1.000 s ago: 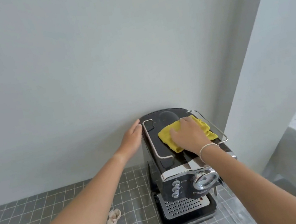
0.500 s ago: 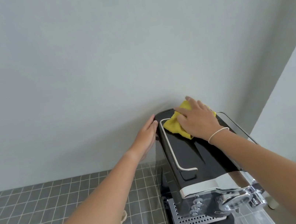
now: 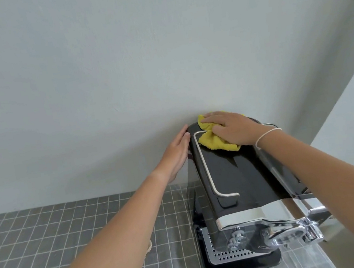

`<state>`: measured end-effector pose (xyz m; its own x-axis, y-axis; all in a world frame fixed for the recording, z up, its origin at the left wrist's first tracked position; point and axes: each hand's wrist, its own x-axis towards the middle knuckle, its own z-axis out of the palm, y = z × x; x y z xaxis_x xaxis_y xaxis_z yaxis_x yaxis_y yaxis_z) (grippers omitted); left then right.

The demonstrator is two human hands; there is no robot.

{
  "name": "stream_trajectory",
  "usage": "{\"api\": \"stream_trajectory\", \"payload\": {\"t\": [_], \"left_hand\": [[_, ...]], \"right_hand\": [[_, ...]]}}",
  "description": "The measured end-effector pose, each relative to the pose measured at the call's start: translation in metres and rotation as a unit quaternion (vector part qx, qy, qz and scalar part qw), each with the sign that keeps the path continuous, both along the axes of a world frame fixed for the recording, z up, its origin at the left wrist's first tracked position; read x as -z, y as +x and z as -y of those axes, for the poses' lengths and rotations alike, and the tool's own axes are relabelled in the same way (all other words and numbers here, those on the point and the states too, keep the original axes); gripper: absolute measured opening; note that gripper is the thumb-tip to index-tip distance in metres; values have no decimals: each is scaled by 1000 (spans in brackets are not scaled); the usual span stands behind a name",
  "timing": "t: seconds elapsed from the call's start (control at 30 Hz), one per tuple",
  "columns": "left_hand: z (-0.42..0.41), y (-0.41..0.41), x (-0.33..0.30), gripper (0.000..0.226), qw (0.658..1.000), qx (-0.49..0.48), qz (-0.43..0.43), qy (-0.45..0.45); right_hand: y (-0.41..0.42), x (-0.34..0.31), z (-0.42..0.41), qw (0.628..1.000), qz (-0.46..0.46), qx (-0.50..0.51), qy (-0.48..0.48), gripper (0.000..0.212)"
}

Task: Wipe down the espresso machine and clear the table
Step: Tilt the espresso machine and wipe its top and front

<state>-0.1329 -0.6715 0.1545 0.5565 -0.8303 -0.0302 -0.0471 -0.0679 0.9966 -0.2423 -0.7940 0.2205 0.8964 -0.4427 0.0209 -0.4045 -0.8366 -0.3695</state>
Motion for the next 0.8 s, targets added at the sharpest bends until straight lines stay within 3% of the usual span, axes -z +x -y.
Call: {"api": "stream_trajectory", "payload": {"t": [0.13,0.27,0.4,0.6,0.8], "left_hand": [[3,1,-1,41,1000,-27,-9,-9],[-10,-10,-2,42,999,-32,-3,-8],[-26,-23,0,41,999,-26,-17,-17],[-48,-36,4,43,999,-3,-31,-8],[-53,-37,7,45,998,-8,-63,8]], "right_hand": [[-13,8,-13,999,36,-27,-23,44],[-44,11,-36,999,14,-29,-35,46],[-76,16,-63,994,11,-95,-49,47],[-68,0,-66,989,-36,-144,28,50],[-51,-3,-68,988,-37,-146,39,48]]}}
